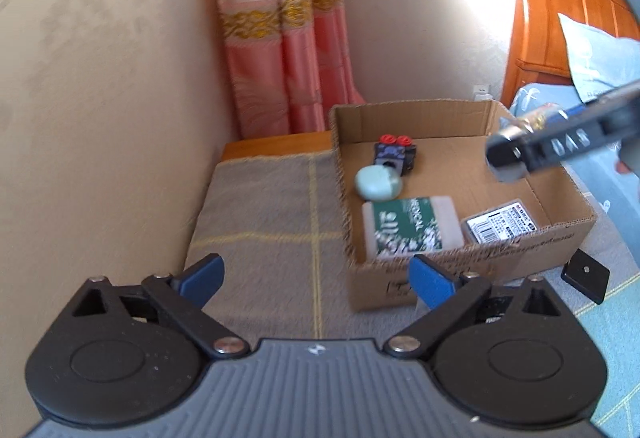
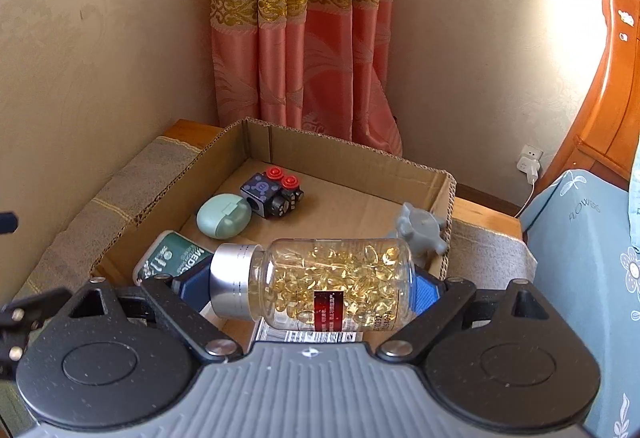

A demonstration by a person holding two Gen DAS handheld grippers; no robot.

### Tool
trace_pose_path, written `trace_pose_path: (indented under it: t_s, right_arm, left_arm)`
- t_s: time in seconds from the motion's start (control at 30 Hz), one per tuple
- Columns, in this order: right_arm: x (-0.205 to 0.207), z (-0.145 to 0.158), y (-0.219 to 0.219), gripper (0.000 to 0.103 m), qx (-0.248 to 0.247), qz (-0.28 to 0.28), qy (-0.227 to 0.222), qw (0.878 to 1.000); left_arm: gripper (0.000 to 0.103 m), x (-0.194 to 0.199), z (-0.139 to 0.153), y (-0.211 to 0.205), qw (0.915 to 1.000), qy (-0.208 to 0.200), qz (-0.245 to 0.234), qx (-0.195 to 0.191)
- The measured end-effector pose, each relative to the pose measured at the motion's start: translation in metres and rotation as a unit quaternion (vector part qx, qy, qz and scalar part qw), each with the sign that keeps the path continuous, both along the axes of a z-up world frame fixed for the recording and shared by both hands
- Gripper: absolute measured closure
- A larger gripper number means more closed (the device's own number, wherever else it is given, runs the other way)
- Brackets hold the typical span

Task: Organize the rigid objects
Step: 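Lower capsule jar into the box and open right gripper, then move right tool to black rectangular device while left tool approaches clear plastic jar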

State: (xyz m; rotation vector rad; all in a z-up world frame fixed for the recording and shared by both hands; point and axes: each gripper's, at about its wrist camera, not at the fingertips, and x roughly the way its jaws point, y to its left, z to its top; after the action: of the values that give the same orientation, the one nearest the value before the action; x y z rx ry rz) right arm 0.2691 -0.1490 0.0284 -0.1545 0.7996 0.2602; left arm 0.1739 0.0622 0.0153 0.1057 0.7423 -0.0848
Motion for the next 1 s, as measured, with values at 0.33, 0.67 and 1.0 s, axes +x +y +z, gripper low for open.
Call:
trace_pose_path:
  t_s: [0.33,0.67,1.0]
  right_arm:
    - [0.056,0.003,0.020,0.000,-0.025,-0.029,-0.025,0.999]
    - [0.011,0.010,0.006,0.000,-0.016,-0.025,-0.027,0.999]
    - [-0.049,0.007,-0.020,0.000,0.009,-0.029,-0.048,0.998]
  left_arm:
    - [0.004,-0.021,0.001,0.018,0.9996,-0.002,0.023,-0.017]
    - [0.004,-0.026,-0.004,0.008,0.9998,0.008,0.011,-0.015]
    - [0.004,-0.034,-0.010,-0.004,0.9998,0.017,-0.002,-0.009]
